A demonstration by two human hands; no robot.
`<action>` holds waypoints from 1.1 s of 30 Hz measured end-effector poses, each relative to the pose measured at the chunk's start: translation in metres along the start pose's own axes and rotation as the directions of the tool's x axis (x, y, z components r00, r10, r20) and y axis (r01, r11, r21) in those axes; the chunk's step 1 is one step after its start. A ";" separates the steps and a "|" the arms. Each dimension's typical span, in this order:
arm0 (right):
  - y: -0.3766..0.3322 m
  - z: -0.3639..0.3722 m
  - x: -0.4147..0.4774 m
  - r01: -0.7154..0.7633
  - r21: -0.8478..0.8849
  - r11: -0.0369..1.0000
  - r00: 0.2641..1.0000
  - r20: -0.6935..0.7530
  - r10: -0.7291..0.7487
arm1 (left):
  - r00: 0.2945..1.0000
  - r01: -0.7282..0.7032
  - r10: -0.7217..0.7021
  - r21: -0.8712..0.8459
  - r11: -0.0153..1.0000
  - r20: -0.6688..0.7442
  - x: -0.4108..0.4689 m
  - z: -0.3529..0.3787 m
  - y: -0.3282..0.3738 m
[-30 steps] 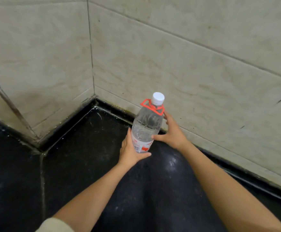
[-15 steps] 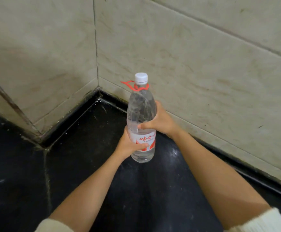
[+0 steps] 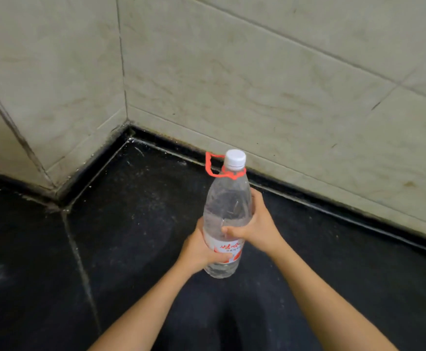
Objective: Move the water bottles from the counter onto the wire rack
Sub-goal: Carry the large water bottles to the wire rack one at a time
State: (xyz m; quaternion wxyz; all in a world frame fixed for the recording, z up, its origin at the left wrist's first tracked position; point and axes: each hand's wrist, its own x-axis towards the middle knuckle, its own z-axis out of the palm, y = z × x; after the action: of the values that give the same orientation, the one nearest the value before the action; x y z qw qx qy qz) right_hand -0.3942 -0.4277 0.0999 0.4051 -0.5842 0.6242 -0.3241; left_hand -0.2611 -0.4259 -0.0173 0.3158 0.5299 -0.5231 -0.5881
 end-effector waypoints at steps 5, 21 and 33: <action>0.025 -0.016 -0.079 -0.009 0.147 0.989 0.964 -0.262 0.047 | 0.983 -0.063 0.043 0.109 0.992 0.179 -0.041 0.030 0.016; 0.064 -0.154 -0.406 0.084 0.043 0.996 0.714 -0.700 -0.031 | 0.750 -0.436 0.341 0.036 0.899 0.567 -0.282 0.253 0.111; 0.131 -0.203 -0.662 0.029 0.138 0.990 0.339 -0.933 0.121 | 0.409 -0.544 0.257 0.007 0.839 0.876 -0.451 0.433 0.083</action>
State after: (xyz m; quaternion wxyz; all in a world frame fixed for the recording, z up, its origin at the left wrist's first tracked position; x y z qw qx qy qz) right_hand -0.6421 0.2285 0.1627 0.0192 -0.2465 0.7371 -0.6289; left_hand -0.5813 0.0918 0.1461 0.0710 0.0713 -0.8009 -0.5902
